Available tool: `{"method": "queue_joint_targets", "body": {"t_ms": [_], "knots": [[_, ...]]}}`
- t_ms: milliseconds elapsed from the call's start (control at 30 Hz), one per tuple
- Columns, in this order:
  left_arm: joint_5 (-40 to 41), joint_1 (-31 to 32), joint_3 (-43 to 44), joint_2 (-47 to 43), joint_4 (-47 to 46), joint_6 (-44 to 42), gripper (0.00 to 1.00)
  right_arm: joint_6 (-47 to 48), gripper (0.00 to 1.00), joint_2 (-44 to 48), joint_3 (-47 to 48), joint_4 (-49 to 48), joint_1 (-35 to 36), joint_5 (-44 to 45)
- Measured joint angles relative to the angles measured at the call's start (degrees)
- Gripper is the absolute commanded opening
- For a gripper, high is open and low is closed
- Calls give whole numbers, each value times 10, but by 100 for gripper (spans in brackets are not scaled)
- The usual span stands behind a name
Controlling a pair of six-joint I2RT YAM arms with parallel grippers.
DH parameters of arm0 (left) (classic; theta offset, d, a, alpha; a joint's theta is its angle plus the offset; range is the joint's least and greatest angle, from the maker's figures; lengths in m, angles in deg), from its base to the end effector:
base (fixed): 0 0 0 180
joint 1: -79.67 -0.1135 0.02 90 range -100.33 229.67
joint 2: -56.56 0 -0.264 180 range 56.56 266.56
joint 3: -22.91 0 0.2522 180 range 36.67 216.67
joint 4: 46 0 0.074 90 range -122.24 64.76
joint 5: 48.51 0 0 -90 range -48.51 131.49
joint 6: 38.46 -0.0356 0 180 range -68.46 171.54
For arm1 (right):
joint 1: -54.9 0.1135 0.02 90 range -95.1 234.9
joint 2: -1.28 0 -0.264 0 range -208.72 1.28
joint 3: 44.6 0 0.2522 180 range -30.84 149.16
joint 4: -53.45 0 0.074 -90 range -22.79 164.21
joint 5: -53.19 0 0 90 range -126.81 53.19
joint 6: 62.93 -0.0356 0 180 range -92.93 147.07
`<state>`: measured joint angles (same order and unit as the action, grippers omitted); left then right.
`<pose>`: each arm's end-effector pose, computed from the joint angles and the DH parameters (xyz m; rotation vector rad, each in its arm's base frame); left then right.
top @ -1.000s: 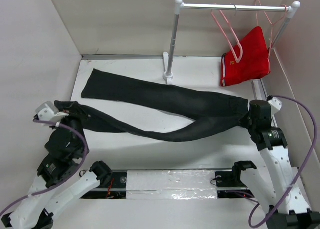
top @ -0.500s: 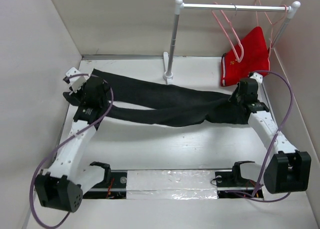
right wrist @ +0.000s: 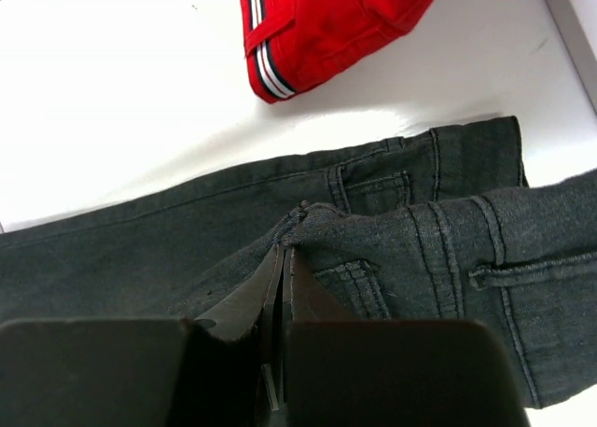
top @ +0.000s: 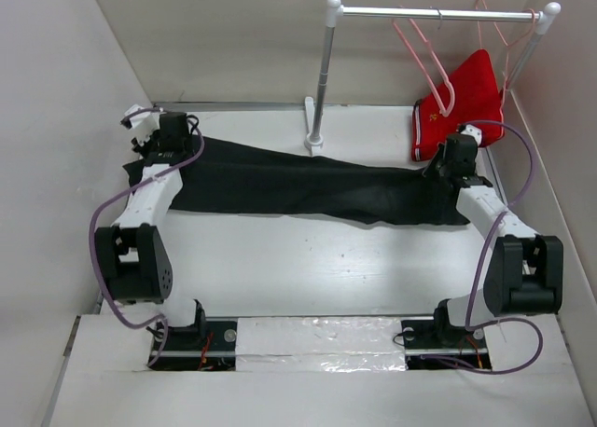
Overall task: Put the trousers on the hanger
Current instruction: Fold the trousers at the center of the board.
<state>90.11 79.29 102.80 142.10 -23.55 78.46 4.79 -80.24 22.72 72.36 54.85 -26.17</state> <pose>0.3363 0.0289 0.3059 -0.9286 1.6886 0.5618 0.3168 -0.0068 0.2532 0.5191 2.0737 0.0279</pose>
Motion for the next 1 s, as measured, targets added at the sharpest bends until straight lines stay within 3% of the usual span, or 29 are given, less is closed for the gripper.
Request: {"method": "queue_joint_targets", "body": {"t_ms": [300, 600, 833, 1000], "knots": [[-2, 0, 129, 159, -21, -40, 0, 0, 0, -47, 16, -31, -7, -18], [-6, 1, 235, 240, -24, -72, 0, 0, 0, -74, 23, -44, -10, -28], [-2, 9, 253, 245, -36, -110, 0, 3, 0, -82, 24, -57, -10, -29], [-2, 15, 340, 301, -44, -133, 0, 5, 0, -102, 36, -61, -10, -31]]}}
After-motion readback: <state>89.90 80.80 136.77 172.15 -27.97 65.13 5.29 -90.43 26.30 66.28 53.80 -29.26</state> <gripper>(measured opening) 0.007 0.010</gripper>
